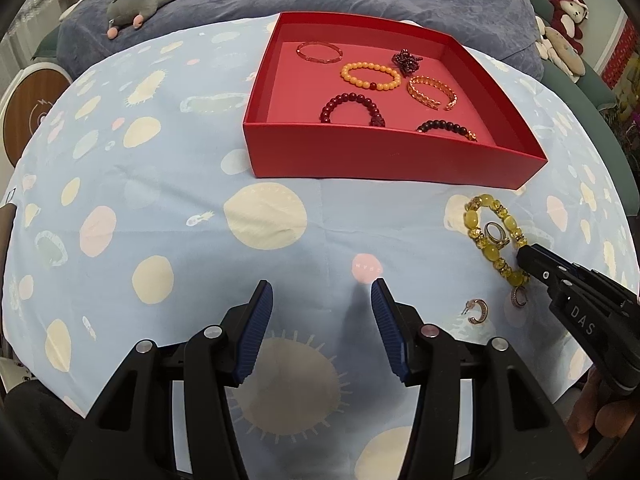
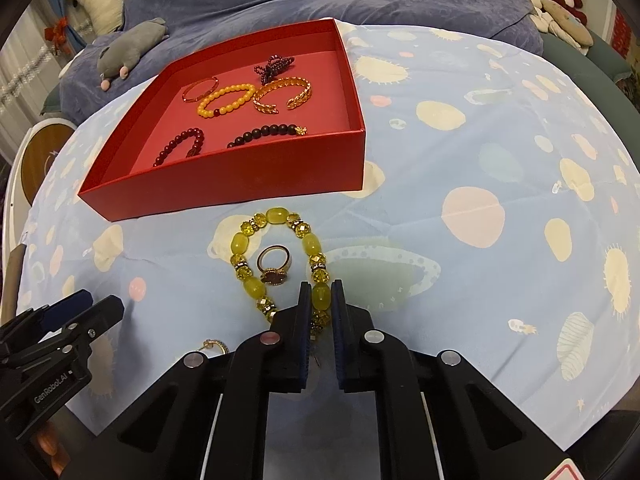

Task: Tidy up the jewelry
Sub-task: 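Grasp the yellow bead bracelet with the right tool and lift it, then grasp the gold red-stone ring with left tool while right holds the yellow bracelet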

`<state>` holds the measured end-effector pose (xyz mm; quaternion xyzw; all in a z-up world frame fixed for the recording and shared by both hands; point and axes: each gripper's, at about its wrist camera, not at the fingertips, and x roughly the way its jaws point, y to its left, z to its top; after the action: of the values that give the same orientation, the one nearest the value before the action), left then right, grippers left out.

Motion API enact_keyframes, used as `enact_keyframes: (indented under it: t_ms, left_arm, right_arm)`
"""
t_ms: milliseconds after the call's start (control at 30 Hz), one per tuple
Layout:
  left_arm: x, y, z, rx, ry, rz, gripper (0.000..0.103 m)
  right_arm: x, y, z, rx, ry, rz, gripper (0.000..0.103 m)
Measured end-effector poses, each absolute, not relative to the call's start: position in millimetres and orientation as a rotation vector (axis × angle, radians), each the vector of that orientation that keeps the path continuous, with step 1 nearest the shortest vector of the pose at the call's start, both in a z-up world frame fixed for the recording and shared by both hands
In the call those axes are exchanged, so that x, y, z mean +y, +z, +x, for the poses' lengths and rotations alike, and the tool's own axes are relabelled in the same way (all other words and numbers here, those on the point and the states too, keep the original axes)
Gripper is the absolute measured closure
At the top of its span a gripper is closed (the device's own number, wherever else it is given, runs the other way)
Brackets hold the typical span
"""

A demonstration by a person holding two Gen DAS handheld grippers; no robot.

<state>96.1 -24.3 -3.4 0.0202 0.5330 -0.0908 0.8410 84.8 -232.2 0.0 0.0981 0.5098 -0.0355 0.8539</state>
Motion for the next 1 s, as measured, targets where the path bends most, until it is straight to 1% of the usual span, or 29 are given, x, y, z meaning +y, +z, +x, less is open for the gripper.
enact_keyframes:
  t_ms: [300,467,567,733,1000]
  left_arm:
    - [-23.2,4.9,89.8,1.109,-0.193,0.039,0.054]
    - [-26.0,11.9,85.4,1.096,-0.207,0.039,0.054]
    - [-30.8,14.0,82.9,1.093,-0.221,0.041,0.054]
    - [-48.8,15.4,79.6,1.099,-0.261,0.047,0.051]
    - [-93.4,11.8,87.1,1.123,-0.339,0.04,0.048]
  right_arm:
    - [-211.5,61.8,80.8,0.946,0.024,0.217,0.094]
    - [-217.7,87.5,61.5,0.894,0.036,0.233,0.094]
    - [-230.2,86.8,46.0,0.898,0.012,0.244,0.094]
    - [-250.6,63.0,27.6,0.954,-0.038,0.26,0.094]
    - [-277.4,41.0,22.0,0.983,-0.079,0.31,0.093]
